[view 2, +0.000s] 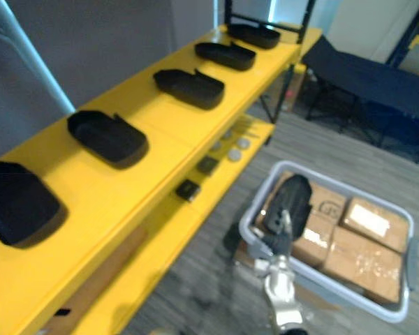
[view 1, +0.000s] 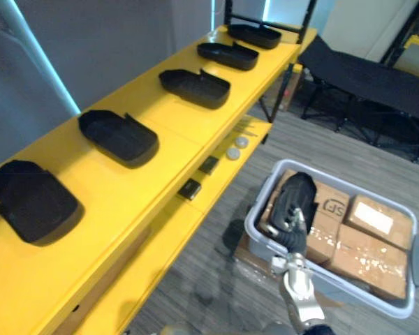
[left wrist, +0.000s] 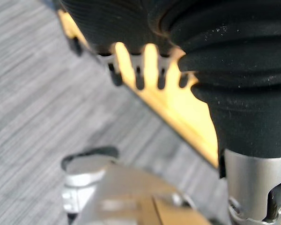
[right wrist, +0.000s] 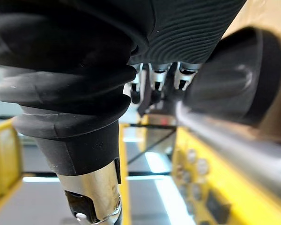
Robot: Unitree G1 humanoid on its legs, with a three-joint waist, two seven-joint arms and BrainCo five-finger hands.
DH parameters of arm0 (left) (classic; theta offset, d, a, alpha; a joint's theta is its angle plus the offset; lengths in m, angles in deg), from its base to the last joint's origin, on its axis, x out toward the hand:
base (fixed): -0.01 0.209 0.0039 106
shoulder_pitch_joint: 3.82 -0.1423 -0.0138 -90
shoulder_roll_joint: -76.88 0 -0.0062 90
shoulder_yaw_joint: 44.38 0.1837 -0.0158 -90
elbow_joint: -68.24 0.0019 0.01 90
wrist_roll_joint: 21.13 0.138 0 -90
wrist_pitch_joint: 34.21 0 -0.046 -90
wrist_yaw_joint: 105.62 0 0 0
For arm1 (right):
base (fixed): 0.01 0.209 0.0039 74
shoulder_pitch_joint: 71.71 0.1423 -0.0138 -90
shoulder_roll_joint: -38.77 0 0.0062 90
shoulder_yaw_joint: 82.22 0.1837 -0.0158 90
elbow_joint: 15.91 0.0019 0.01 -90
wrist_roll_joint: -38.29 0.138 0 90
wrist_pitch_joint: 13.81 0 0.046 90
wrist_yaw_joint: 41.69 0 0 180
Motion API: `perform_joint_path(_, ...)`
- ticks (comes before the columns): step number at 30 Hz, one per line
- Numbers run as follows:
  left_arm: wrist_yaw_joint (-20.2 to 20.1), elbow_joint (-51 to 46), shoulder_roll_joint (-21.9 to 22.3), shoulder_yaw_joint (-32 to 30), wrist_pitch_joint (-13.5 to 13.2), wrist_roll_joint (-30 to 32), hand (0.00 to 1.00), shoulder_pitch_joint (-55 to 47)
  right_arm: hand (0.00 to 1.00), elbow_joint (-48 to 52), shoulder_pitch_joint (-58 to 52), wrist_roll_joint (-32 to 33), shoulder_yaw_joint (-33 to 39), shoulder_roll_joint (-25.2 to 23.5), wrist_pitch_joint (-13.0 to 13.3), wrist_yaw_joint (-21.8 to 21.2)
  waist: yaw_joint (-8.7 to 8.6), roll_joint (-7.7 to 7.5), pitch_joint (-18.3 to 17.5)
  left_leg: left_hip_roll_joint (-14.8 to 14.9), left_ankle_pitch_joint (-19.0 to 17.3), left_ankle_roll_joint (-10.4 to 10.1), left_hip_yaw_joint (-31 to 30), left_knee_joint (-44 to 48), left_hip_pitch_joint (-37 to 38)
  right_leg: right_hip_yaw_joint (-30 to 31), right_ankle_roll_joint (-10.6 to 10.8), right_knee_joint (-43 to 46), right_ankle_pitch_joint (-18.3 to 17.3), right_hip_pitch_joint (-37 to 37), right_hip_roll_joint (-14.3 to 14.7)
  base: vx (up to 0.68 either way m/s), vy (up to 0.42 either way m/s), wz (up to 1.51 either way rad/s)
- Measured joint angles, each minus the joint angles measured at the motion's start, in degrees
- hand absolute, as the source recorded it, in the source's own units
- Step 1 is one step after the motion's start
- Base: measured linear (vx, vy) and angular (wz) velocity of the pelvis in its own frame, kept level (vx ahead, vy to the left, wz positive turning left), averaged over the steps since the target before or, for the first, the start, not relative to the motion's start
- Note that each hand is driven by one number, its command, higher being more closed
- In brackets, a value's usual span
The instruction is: Walk over and take plastic housings, then place them on the shelf
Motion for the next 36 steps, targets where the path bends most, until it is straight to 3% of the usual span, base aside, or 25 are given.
perform_joint_path(1,0.0,0.0,0.1,-0.5,-0.8,-0.7,0.0,0.1,0.0,0.1,-0.3,0.0,0.1,0.1,-0.1,-0.1,-0.22,0.35,0.1,1.1,0.2,-0.4,0.0,0.8,-0.4,-0.5,0.3,-1.1,-0.9,0.0,0.9,-0.06,-0.345,-0.42)
perform_joint_path(2,0.1,0.1,0.5,-0.7,-2.0,-2.2,0.0,0.5,0.0,0.7,-1.1,0.0,0.1,0.4,-0.2,-0.4,-0.56,0.36,0.2,2.9,0.4,-0.6,0.1,2.7,-1.5,-2.1,1.9,-2.1,-4.0,0.5,2.0,-0.05,-0.266,-0.38)
perform_joint_path(4,1.1,0.2,2.0,-0.6,-2.8,-3.6,0.0,2.7,0.0,1.2,-2.5,-0.1,0.8,1.3,-0.9,-1.4,-1.72,-0.49,0.5,5.2,0.6,-1.1,0.4,5.6,-3.0,-4.9,7.1,-4.4,-8.1,1.3,3.6,-0.07,-0.353,-0.44)
perform_joint_path(7,1.9,0.1,6.3,0.0,-3.6,-8.2,0.0,4.0,0.0,2.4,-5.0,-0.3,4.9,2.6,-2.2,-3.1,-2.47,1.91,2.6,6.2,3.1,-4.4,2.0,2.9,0.7,-4.9,6.5,-9.0,-8.9,4.1,6.2,-0.09,-0.267,-0.48)
perform_joint_path(9,2.8,-0.5,7.3,1.6,-4.0,-8.5,0.0,3.4,0.0,2.7,-7.6,-0.4,8.0,4.4,-2.9,-3.5,-3.59,2.87,2.1,4.0,4.8,-4.3,0.0,0.8,0.6,-4.2,6.4,-9.8,-8.8,4.1,5.6,-0.07,-0.079,-0.16)
perform_joint_path(11,4.1,-2.4,7.6,2.7,-4.4,-8.5,0.0,2.9,0.0,2.7,-8.8,0.1,10.2,4.7,-2.8,-3.4,-3.62,3.03,2.1,0.3,3.5,-4.1,-5.4,0.4,-1.0,-2.8,6.4,-13.4,-6.6,3.9,5.0,-0.09,0.018,-0.19)
perform_joint_path(12,4.2,-2.9,7.4,3.3,-4.4,-8.5,0.0,2.9,0.0,2.7,-8.9,0.1,10.2,4.6,-2.5,-3.3,-3.57,2.96,2.1,-0.3,3.2,-3.6,-5.8,0.3,-1.6,-2.6,6.6,-14.3,-5.9,3.9,5.0,-0.12,0.119,-0.2)
perform_joint_path(15,4.1,-5.7,7.0,5.0,-4.1,-8.5,0.0,2.9,0.0,2.5,-7.8,-0.3,10.3,4.2,-0.4,-2.2,-2.4,2.69,2.2,-2.3,-0.3,-4.4,-5.5,-3.5,-1.3,0.0,8.1,-17.1,-1.8,0.8,4.8,-0.1,0.191,-0.43)
perform_joint_path(17,4.1,-7.3,3.6,6.8,-3.1,-3.9,0.0,3.9,0.0,1.9,-5.2,-1.1,10.0,1.5,0.5,0.2,-1.61,-0.3,4.0,-4.6,-1.1,-2.6,-3.9,-1.1,-3.2,1.4,8.8,-20.3,2.1,0.1,2.7,-0.11,0.179,-0.33)
perform_joint_path(20,4.4,-7.6,1.7,8.0,-2.9,-3.0,0.0,4.4,0.0,2.0,-3.2,2.3,10.7,0.8,0.6,1.5,-1.27,-2.02,4.9,-5.9,-2.6,-1.1,-4.1,3.1,-5.9,1.2,8.7,-23.4,5.2,0.3,1.6,-0.11,0.146,-0.06)
perform_joint_path(25,4.3,-9.4,1.6,8.2,-2.6,-6.4,0.0,6.4,0.0,-2.6,5.9,7.0,14.5,3.0,-1.4,1.7,0.03,-0.65,8.1,-6.0,-3.6,-0.5,-9.6,8.2,-11.7,-2.9,8.3,-25.7,7.1,0.1,1.8,-0.15,0.007,0.24)
perform_joint_path(27,4.3,-9.6,2.3,8.2,-2.7,-6.4,0.0,7.5,0.0,-7.9,13.9,9.0,16.8,6.9,-3.0,2.6,1.58,0.56,11.3,-6.1,-4.1,-0.6,-11.7,9.7,-13.7,-4.3,7.9,-25.9,7.5,-0.1,2.0,-0.25,-0.03,0.26)
perform_joint_path(31,3.8,-8.8,2.6,8.1,-2.6,-6.6,0.0,7.2,0.0,-17.6,28.3,14.0,20.2,14.6,-6.1,4.2,4.35,0.91,15.2,-6.9,-4.0,-0.4,-14.5,11.9,-16.9,-6.6,7.8,-25.9,8.3,-0.8,1.5,-0.17,0.015,0.26)
perform_joint_path(36,2.6,-8.3,2.7,7.9,-3.3,-7.4,0.0,7.3,0.0,-25.2,40.6,15.7,19.9,22.4,-7.5,4.9,6.1,1.85,17.8,-8.2,-3.6,0.1,-17.7,13.6,-19.6,-9.1,8.7,-25.9,9.9,-0.6,1.0,-0.04,0.073,0.29)
